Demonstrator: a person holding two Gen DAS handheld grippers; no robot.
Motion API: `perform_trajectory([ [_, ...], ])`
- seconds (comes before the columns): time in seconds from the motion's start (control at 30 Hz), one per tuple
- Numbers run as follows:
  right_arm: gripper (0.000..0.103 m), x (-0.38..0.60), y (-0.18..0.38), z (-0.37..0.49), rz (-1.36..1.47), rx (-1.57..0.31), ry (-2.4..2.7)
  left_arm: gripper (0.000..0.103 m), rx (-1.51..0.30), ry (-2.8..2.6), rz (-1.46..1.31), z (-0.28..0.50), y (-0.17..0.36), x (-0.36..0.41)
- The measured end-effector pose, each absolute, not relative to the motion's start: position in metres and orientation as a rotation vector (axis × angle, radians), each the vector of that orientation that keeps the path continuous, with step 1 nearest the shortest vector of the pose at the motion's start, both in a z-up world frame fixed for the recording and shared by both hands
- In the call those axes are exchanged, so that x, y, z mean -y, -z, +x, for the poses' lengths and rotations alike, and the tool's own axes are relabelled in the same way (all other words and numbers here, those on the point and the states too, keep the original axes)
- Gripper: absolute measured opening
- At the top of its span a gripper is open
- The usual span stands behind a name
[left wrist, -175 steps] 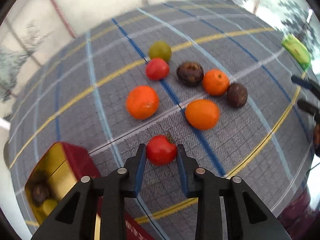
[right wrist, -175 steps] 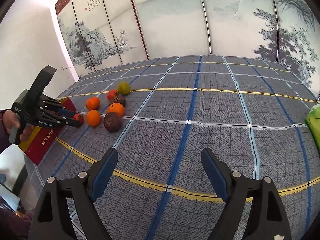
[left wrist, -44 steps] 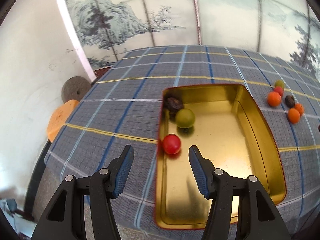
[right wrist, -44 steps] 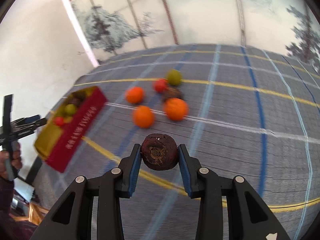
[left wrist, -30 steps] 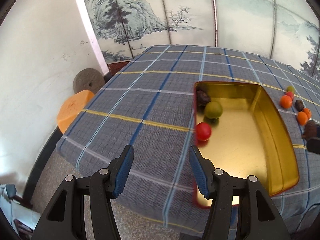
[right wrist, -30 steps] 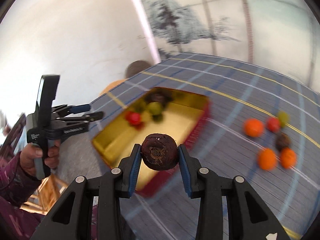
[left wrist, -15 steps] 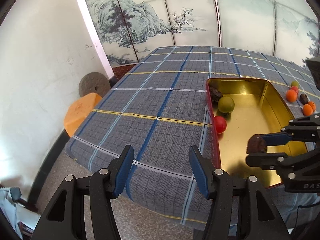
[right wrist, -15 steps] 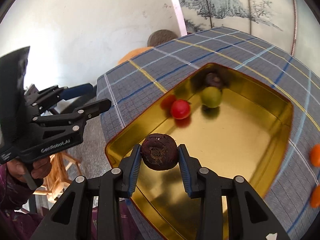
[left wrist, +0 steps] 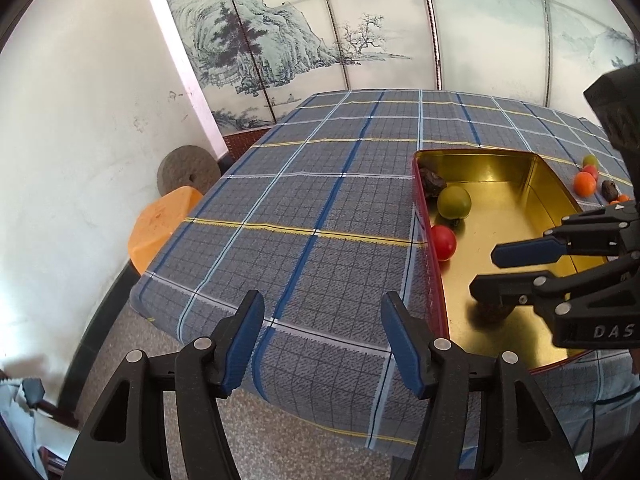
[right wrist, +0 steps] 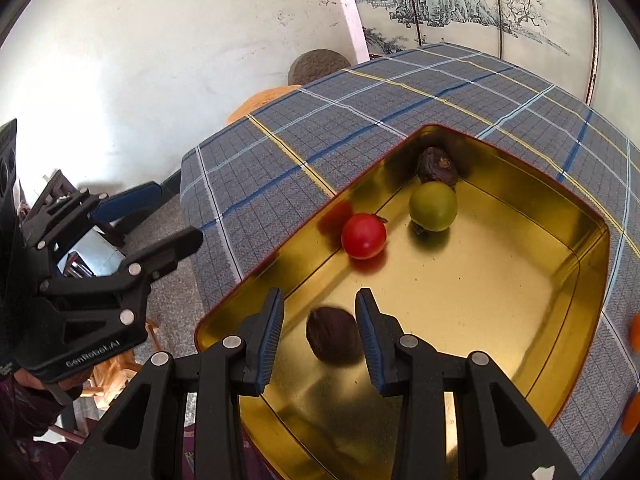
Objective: Organize fruits
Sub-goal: 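Carry the dried fruit into the gold tin and open the right gripper, then move the left gripper to the orange and grasp it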
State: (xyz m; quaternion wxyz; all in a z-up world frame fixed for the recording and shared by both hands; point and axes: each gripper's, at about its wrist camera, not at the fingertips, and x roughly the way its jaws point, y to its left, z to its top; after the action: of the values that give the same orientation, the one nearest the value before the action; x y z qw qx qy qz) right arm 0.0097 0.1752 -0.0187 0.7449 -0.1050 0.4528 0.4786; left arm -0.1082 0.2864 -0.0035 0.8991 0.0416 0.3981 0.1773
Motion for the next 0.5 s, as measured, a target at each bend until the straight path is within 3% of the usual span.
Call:
perform_trajectory([
  [0.13, 0.036, -0.170, 0.011, 0.011, -0.195, -0.957, -1.054, 0.063, -0.828, -0.366, 0.086, -0.108, 0.005, -0.287],
  [0.33, 0.051, -0.136, -0.002, 0.015, -0.100, -0.898, -1.030, 0.065, -0.831, -0.360, 0.103, -0.109, 0.006, -0.284],
  [0.4, 0.064, -0.114, -0.003, 0.017, -0.058, -0.885, -1.002, 0.065, -0.834, -0.355, 0.112, -0.108, 0.007, -0.280],
  [0.5, 0.072, -0.074, 0.001, 0.022, -0.002, -0.876, -0.931, 0.065, -0.837, -0.344, 0.127, -0.106, 0.007, -0.274],
])
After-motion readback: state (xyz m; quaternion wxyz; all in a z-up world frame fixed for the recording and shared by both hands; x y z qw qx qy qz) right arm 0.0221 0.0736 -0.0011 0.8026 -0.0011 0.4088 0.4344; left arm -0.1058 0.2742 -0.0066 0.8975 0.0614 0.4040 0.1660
